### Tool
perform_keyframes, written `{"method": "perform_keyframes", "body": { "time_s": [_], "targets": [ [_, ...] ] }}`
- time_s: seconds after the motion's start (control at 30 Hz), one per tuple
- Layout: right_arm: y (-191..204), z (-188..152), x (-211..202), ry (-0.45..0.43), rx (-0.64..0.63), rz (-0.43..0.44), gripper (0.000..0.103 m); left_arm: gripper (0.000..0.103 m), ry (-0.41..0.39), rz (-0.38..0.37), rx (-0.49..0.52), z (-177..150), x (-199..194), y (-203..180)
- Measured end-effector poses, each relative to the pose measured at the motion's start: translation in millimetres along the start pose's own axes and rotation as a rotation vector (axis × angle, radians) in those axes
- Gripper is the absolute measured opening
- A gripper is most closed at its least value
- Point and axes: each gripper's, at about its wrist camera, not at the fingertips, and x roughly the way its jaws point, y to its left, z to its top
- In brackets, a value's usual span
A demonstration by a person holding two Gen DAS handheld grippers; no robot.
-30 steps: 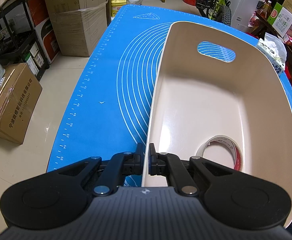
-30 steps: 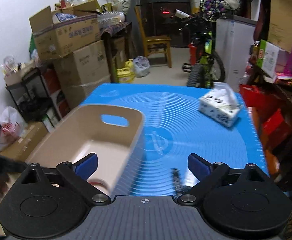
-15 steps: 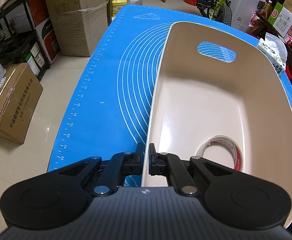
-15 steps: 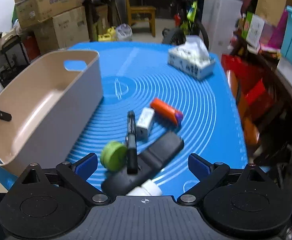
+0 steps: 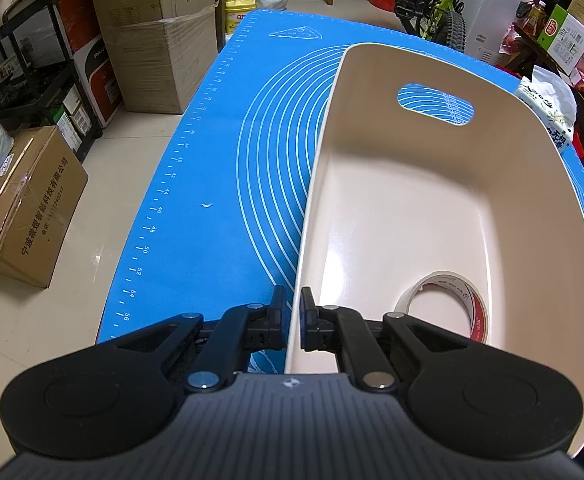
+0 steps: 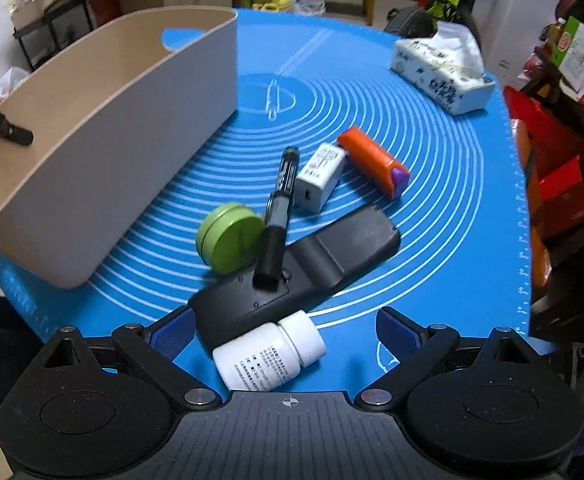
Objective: Organize rigid objects
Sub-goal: 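Move the right gripper back to the white pill bottle, then close the right gripper around the white pill bottle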
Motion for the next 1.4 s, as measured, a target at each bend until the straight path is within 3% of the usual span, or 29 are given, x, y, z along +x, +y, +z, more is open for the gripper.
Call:
{"method": "perform_keyframes", "body": {
  "time_s": [0.5, 0.87, 1.0, 1.2, 1.4],
  "targets": [
    [4.8, -8.7, 39.2, 0.104, -0.057, 0.050, 0.096, 0.009, 0.000, 0.000, 0.000, 0.0, 0.1, -0.4],
    [6.7, -12.4, 36.0, 0.083, -0.190, 0.071, 0.092, 0.009, 0.000, -0.002, 0.000, 0.2, 0.0, 1.2],
    [9.0, -13.9, 32.6, 0.058, -0.218, 0.083, 0.084, 0.009, 0.000, -0.001, 0.000, 0.1, 0.0, 1.0],
    [9.9, -15.0, 27.3, 0.060, -0.196, 0.113, 0.070, 0.009, 0.000, -0.002, -0.001, 0.3, 0.3, 0.6],
    [5.7, -12.0, 12.5, 0.007, -0.136, 0.107, 0.070, 0.009, 0.000, -0.004, -0.001, 0.6, 0.3, 1.0]
  ]
}}
